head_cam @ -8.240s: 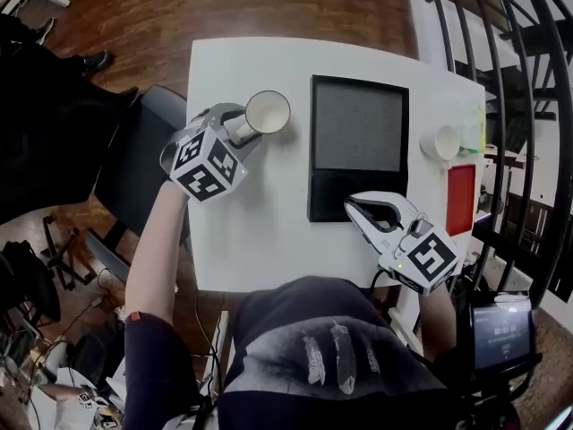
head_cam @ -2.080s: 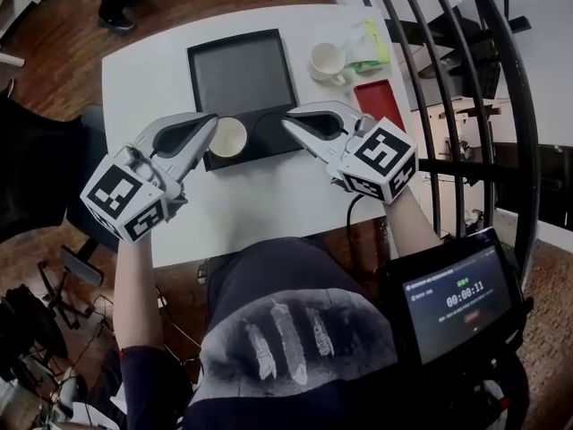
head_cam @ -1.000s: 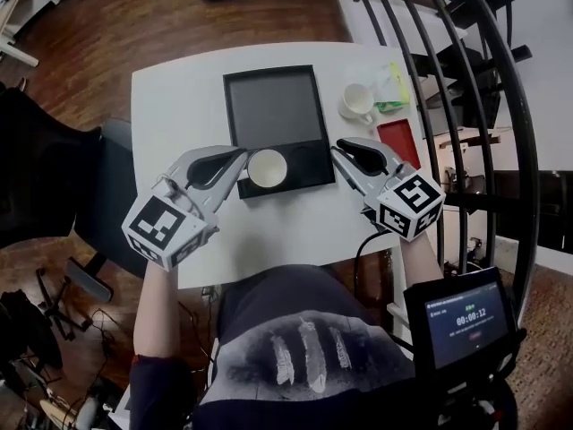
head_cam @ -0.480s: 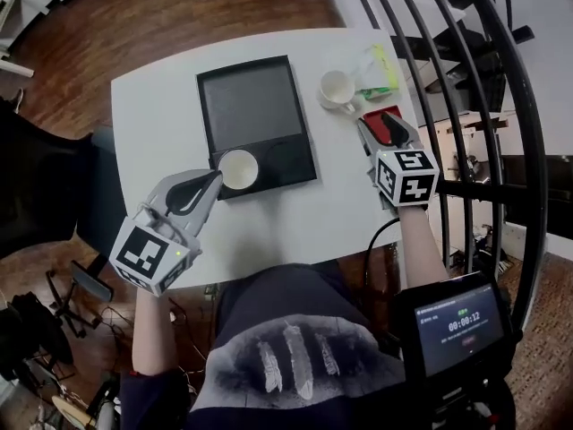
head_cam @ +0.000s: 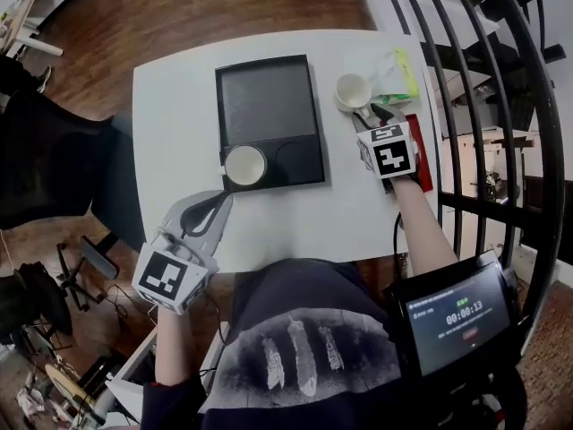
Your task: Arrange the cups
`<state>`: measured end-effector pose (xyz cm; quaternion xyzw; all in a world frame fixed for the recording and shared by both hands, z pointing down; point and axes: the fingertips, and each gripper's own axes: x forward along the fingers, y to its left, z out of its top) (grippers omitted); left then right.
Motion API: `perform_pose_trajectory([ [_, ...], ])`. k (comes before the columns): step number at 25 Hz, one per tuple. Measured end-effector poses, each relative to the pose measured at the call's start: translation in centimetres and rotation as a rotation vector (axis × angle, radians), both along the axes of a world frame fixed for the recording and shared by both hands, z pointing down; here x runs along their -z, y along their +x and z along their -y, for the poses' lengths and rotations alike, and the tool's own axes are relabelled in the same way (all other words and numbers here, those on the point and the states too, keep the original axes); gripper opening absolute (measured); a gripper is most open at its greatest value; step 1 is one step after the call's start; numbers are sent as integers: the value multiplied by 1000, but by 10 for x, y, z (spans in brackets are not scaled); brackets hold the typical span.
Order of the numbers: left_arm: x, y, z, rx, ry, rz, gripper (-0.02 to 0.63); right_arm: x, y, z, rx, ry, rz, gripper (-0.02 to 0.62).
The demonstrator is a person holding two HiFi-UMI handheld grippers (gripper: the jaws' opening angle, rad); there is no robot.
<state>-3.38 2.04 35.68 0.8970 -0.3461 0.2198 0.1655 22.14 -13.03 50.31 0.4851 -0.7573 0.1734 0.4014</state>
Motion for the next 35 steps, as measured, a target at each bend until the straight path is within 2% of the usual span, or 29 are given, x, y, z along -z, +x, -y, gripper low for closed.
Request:
perform_pose_trajectory([
  [2,-7,2,-6,5,-13,-19,14,-1,0,0,5,4,-26,86],
  [4,-13,4,-12,15,-34,-50,14,-2,0,0,13,2,-47,60],
  [9,-22,-2,-20,29,-55,-95,14,-2,-1,3,12,-10,-40,54],
  [16,-59,-16,-53,-16,-109,13,14,-1,-4,-6,4,10,26,51],
  [20,-68,-10,-68,-40,-152,-4,14,1,-5,-16,-4,35,54,50],
  [24,-64,-4,-67,-73,-132,20,14,9,-5,-14,5,68,99,49],
  [31,-56,-3,-67,-93,-111,37,14,60,-21,-16,132,117,180,49],
  [35,-54,1,-61,-70,-123,12,14,82,-44,-21,236,110,209,49],
])
